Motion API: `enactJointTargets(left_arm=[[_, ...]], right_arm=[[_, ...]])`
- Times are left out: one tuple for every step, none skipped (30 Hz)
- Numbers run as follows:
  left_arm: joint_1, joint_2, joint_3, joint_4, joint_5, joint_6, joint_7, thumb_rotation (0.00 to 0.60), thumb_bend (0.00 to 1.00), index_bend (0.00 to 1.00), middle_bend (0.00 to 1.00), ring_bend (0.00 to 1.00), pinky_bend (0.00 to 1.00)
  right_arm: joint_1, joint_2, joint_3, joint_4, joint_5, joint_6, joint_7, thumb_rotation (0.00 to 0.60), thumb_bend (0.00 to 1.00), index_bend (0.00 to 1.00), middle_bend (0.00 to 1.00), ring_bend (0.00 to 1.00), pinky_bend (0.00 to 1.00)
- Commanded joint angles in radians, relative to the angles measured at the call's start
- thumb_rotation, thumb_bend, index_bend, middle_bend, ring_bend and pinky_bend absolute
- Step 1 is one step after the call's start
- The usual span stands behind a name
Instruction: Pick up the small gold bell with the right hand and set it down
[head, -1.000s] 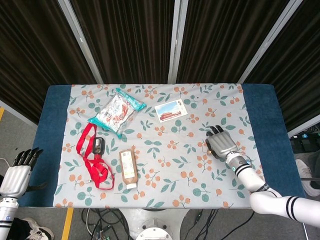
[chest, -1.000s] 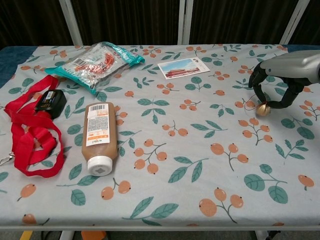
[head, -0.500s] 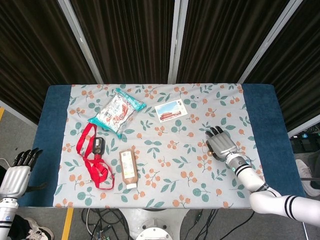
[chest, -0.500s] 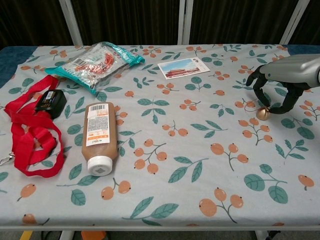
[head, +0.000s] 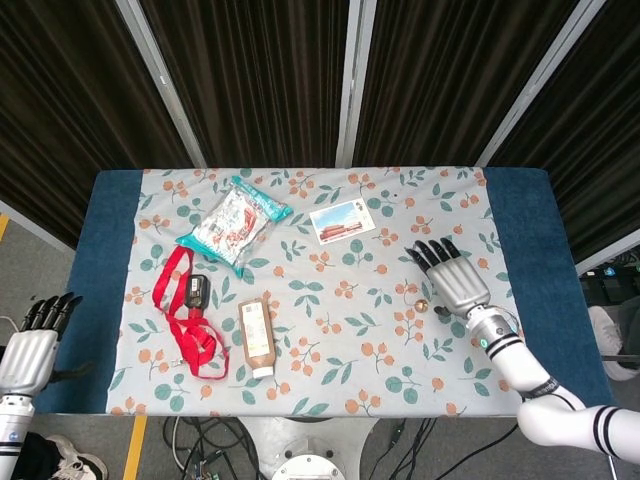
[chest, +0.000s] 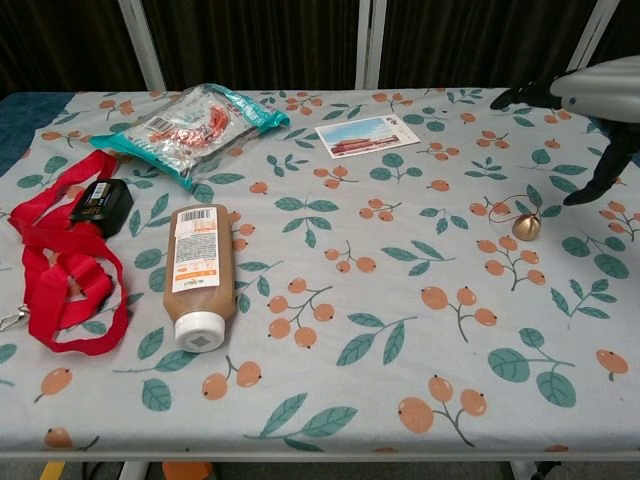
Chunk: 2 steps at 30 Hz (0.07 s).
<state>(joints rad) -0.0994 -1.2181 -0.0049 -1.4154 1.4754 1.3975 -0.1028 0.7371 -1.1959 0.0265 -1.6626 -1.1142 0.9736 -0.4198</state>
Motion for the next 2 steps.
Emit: enactJointTargets(left_arm=[[0.000,0.003,-0.006,-0.008,0.001,0.008,0.007,0.600,0.00,0.09,0.03,0.00,0.04],[-0.001,0.004,-0.007,-0.010,0.002,0.009,0.009,0.600,0.00,0.09,0.03,0.00,0.04]], right_arm=[[-0.240,0.074,-0.075,-0.015,-0.284,0.386,0.110,0.600,0.00,0.00,0.00,0.00,0.00],[-0.285,0.074,-0.092,0.004,-0.301,0.440,0.135,0.600,0.00,0.00,0.00,0.00,0.00]])
